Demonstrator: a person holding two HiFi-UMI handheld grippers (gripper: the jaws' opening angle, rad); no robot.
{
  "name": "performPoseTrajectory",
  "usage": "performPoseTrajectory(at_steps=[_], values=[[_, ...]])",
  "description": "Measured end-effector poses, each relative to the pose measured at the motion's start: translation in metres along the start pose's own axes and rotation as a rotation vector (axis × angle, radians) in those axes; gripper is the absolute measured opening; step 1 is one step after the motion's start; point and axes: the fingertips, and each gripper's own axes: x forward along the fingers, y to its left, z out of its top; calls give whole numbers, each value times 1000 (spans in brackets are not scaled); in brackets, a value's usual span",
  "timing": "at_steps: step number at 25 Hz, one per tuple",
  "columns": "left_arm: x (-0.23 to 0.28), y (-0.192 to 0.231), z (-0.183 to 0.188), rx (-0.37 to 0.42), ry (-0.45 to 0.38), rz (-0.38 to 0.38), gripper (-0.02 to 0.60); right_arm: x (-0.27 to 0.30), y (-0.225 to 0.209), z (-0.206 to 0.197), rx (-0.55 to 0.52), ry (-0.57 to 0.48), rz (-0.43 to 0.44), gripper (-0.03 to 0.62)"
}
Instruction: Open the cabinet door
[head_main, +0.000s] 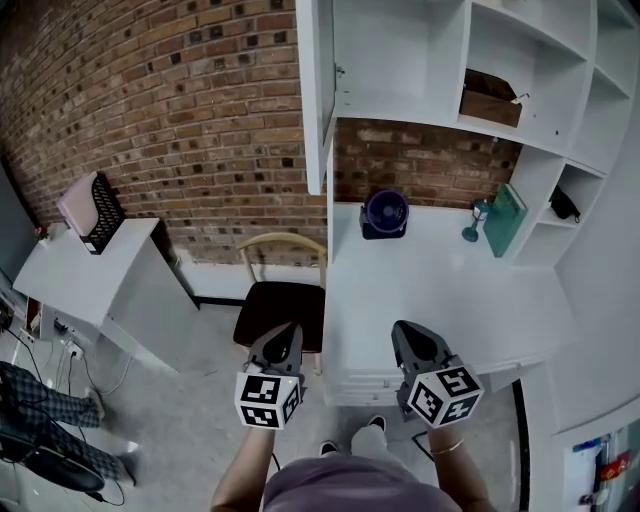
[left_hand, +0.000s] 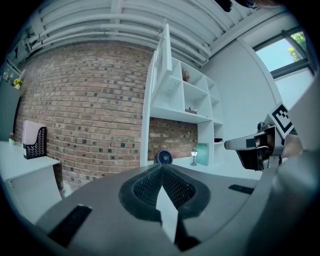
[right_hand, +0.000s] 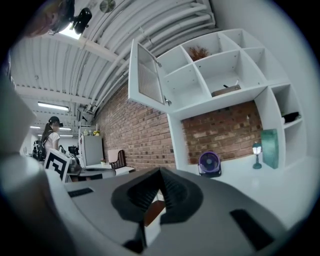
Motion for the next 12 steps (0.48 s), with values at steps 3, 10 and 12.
performPoseTrajectory(at_steps=[3,10,12], values=[[0,-1,0,5,1,-2,2,0,1,-2,-5,5,-2,2],[-1,3,7,-34,-29,-8,2,-1,-1,-6,20,3,-14,2],[-1,4,7,-46,-33,-11,2,-1,0,-8,26,3,-15,2]])
